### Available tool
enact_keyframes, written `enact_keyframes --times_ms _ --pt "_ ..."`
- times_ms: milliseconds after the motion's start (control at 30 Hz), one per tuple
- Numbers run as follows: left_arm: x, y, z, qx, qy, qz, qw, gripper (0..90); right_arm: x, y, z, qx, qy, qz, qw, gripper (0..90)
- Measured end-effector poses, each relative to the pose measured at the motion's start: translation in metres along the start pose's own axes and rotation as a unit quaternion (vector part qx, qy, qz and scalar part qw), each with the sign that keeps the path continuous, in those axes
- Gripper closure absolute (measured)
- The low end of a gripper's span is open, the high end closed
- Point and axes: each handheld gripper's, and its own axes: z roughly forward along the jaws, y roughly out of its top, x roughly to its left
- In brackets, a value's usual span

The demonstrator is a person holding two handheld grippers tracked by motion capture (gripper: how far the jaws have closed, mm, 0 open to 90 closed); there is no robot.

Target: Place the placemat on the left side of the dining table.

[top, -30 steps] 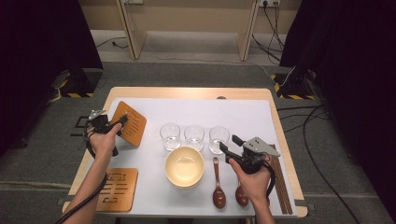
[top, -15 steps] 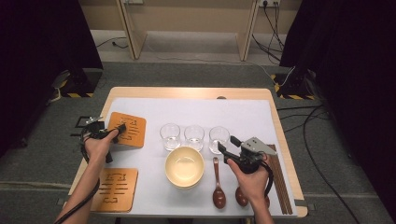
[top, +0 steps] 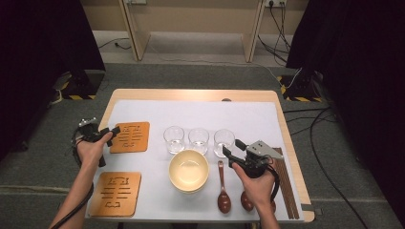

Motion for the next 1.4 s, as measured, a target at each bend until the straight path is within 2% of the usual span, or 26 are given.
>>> enact_keyframes --times_ms 100,167,333,433,500,567,800,933,1067,1400 --pt "0.0 -0.002 -0.013 0.015 -0.005 0.012 0.9998 58.8 0.0 0.001 -0.002 -0.002 -0.001 -0.001 1.0 43.0" --pt "-0.001 -0.006 -0.022 0.028 -0.001 0.027 0.9992 68.1 0.0 0.002 -0.002 -0.003 -0.001 0.0 1.0 43.1" --pt "-0.006 -0.024 -0.037 0.071 0.0 0.054 0.996 79.9 0.0 0.003 -0.003 -0.004 0.0 0.0 1.0 43.2" --pt "-0.008 -0.033 -0.038 0.093 0.0 0.064 0.9936 84.9 0.0 0.003 -0.003 -0.003 0.001 0.0 1.0 43.2" --pt "-0.01 -0.035 -0.038 0.103 -0.003 0.065 0.9925 86.9 0.001 0.003 -0.004 -0.003 0.001 -0.002 1.0 43.2" --pt "-0.011 -0.035 -0.036 0.113 0.006 0.075 0.9907 88.2 0.001 0.003 -0.004 -0.004 0.002 -0.001 1.0 43.2" --pt "-0.012 -0.038 -0.027 0.14 0.018 0.082 0.9866 89.0 -0.001 0.002 -0.003 -0.001 0.001 0.001 1.0 43.2" --pt "-0.012 -0.037 -0.025 0.143 0.022 0.079 0.9863 89.1 -0.002 0.001 -0.002 -0.001 0.001 0.003 1.0 43.2" --pt "-0.01 -0.035 -0.023 0.141 0.024 0.067 0.9874 89.1 -0.003 0.0 -0.001 0.0 0.002 0.005 1.0 43.3" --pt "-0.006 -0.031 -0.018 0.138 0.029 0.066 0.9878 89.0 -0.01 -0.003 0.001 0.004 0.001 0.012 0.9999 43.8"
